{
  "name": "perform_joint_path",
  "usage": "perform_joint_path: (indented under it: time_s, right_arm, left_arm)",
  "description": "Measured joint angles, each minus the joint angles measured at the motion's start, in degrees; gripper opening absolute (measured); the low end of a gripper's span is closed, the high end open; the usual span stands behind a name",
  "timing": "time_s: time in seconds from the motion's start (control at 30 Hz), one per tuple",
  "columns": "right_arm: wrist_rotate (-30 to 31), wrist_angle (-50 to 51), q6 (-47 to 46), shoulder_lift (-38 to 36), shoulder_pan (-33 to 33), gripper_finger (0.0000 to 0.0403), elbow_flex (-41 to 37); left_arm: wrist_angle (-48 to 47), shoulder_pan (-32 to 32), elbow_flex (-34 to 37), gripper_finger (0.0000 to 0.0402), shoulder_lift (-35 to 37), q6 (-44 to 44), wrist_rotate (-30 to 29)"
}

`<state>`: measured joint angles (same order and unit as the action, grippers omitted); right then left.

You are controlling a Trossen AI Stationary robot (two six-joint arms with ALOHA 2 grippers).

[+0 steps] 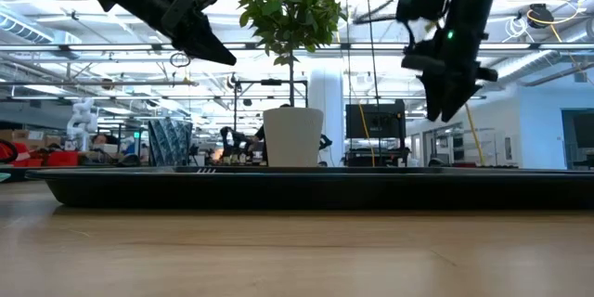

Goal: Pick and place plate/cup/fork/spoon on tray
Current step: Put the blue spoon on the black tray

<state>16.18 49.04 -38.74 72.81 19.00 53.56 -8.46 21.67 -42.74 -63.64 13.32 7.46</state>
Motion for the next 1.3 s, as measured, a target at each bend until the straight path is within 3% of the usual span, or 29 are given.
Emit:
perform_joint_path:
  time_s: [0.3,0.57,1.0,1.3]
  right_arm:
    - [-5.8,-5.3,21.5,7.6,13.9,0.0144,0.5]
    - [-5.9,-5.3,32.6,14.4,19.6,0.0142,4.3]
    - [-7.3,-6.2,41.1,23.5,21.8,0.0141,4.5]
    - [-7.3,-8.8,43.7,25.8,25.1,0.0141,4.5]
  left_arm:
    - [0.8,0.0,0.0,0.0076,0.0,-0.3,0.0]
    - [0.6,0.9,0.0,0.0076,0.0,-0.1,0.0]
    - [-1.3,1.9,0.0,0.0076,0.0,-0.3,0.0]
    - [-2.5,1.9,0.0,0.0076,0.0,-0.5,0.0]
